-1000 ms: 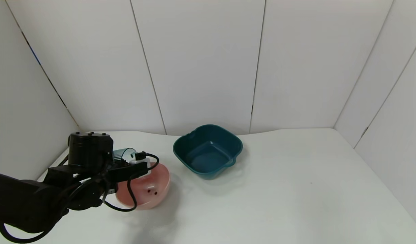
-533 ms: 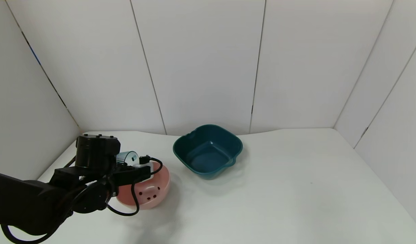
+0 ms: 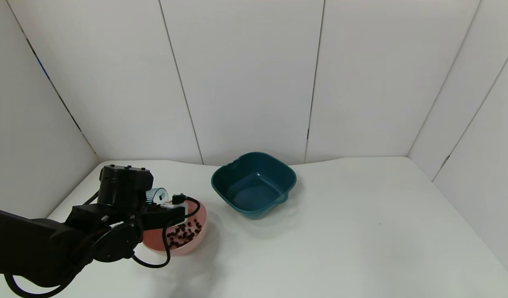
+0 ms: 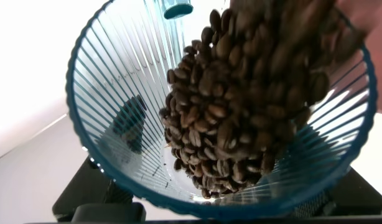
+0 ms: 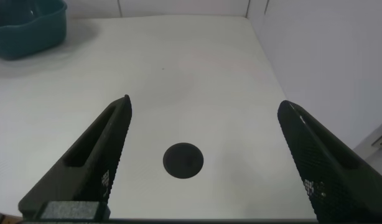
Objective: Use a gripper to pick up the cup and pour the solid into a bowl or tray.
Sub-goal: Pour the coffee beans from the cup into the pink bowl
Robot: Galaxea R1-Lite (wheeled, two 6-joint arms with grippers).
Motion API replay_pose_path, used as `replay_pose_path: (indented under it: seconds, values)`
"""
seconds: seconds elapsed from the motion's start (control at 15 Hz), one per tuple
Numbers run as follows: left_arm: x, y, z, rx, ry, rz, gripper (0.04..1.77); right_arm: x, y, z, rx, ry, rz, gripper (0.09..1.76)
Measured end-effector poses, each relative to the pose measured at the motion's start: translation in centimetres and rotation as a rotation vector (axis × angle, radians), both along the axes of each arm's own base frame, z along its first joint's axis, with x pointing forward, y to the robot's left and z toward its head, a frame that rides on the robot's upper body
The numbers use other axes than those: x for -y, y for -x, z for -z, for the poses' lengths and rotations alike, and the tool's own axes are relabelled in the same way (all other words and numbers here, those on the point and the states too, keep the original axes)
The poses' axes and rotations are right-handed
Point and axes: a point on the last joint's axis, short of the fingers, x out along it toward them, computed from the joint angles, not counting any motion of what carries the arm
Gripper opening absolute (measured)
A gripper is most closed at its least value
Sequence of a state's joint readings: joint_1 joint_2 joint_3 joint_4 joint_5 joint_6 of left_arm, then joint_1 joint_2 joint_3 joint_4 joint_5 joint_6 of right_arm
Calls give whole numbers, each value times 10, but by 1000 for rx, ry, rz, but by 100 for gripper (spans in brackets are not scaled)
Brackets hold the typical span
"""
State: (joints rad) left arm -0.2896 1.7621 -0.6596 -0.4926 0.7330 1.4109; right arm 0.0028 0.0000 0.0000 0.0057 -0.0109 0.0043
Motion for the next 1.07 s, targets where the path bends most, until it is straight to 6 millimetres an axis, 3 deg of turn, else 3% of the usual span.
replay_pose_path:
  seconds: [1.07]
  values:
    - [6, 1, -1, -21, -45, 3, 131, 0, 0, 0, 0, -1, 0, 171]
